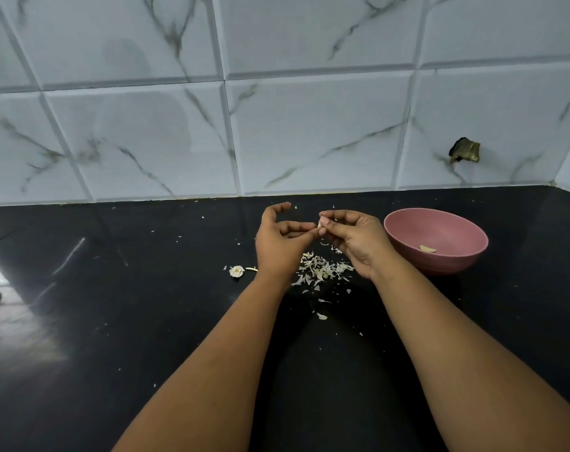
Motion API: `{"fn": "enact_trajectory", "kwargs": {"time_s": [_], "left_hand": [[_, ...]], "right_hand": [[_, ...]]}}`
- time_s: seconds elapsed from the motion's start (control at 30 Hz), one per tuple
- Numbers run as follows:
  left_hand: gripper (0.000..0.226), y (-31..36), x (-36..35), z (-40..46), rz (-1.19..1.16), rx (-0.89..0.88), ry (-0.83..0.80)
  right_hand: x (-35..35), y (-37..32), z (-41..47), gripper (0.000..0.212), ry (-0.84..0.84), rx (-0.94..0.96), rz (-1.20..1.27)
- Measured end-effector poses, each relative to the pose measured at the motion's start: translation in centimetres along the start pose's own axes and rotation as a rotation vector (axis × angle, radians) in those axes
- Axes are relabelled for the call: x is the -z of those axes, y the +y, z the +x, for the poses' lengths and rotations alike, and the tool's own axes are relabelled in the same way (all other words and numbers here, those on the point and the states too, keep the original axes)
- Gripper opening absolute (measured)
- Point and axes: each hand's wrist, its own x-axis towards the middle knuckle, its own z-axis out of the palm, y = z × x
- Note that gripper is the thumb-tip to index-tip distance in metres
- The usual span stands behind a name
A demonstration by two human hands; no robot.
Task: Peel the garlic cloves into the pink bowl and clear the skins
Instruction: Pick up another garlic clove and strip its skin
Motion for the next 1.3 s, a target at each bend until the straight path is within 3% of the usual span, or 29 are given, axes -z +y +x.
{"fn": "enact_trajectory", "kwargs": {"time_s": [0.4,0.57,0.67,0.8,1.0,1.2,1.3], "left_hand": [[0.048,-0.3,-0.1,0.4,-0.142,0.076,0.013],[0.046,-0.4,-0.1,0.4,-0.088,0.063,0.016],[0.031,-0.5,-0.2,0.4,-0.051,0.054,0.014],[0.009,-0.5,-0.4,0.0,0.128,0.020,-0.021],[0.007,-0.5,-0.6,-0.5,0.397,-0.062,-0.081],[0.021,-0.6,-0.2,-0.5,0.390,-0.026,-0.079],[0.015,-0.8,-0.5,-0.4,0.432,-0.030,-0.113]], "right_hand": [[-0.3,0.0,0.4,0.012,0.011,-0.028,0.072],[-0.2,0.4,0.1,0.010,-0.011,0.141,-0.251],[0.0,0.5,0.5,0.010,0.045,0.193,-0.353],[0.5,0.5,1.0,0.013,0.048,0.268,-0.605],[1.5,-1.3,0.6,0.017,0.040,0.394,-0.841],[5.2,-5.4,-0.3,0.011,0.384,0.550,-0.914],[7.3,-6.4,-0.8,0.005,0.495,0.491,-1.030]]}}
